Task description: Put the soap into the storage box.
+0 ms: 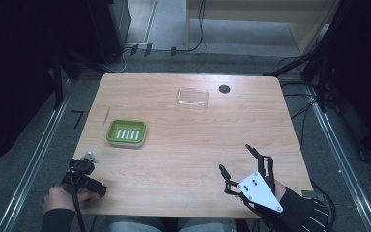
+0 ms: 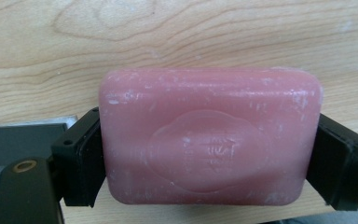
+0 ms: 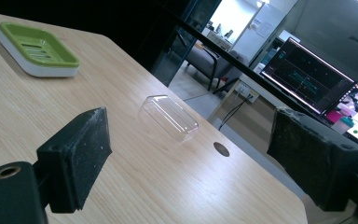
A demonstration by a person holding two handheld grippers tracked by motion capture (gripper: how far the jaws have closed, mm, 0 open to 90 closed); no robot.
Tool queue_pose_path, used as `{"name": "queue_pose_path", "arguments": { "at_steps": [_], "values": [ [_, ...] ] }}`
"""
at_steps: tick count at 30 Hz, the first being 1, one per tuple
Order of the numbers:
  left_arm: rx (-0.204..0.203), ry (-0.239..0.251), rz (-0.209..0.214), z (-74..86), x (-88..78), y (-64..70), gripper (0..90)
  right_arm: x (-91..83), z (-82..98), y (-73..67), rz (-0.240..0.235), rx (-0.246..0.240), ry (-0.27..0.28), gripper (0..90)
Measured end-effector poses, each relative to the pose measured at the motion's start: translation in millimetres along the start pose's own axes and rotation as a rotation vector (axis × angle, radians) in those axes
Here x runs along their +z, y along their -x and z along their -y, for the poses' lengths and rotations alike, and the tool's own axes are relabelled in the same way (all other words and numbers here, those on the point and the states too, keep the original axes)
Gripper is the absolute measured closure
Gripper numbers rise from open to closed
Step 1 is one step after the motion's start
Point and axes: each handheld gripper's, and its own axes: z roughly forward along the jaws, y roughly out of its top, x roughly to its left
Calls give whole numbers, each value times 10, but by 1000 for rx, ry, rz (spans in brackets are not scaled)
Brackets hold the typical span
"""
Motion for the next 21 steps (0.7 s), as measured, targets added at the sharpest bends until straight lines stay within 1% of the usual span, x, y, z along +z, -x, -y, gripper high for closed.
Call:
{"name": "queue_pose_path", "arguments": {
  "at_steps": [8, 11, 16, 21],
  "values": [
    [14, -5, 1, 3, -26, 14, 139, -2, 1, 3, -1, 0, -1, 132],
    [23, -6, 0, 1, -30, 32, 139, 1, 0, 1, -1, 1, 0, 132],
    [50, -16, 4, -20, -44, 67, 139, 3, 1, 0, -2, 0, 0, 132],
    [60, -17, 6, -33, -57, 87, 139, 5, 0, -2, 0, -4, 0, 132]
  ]
}}
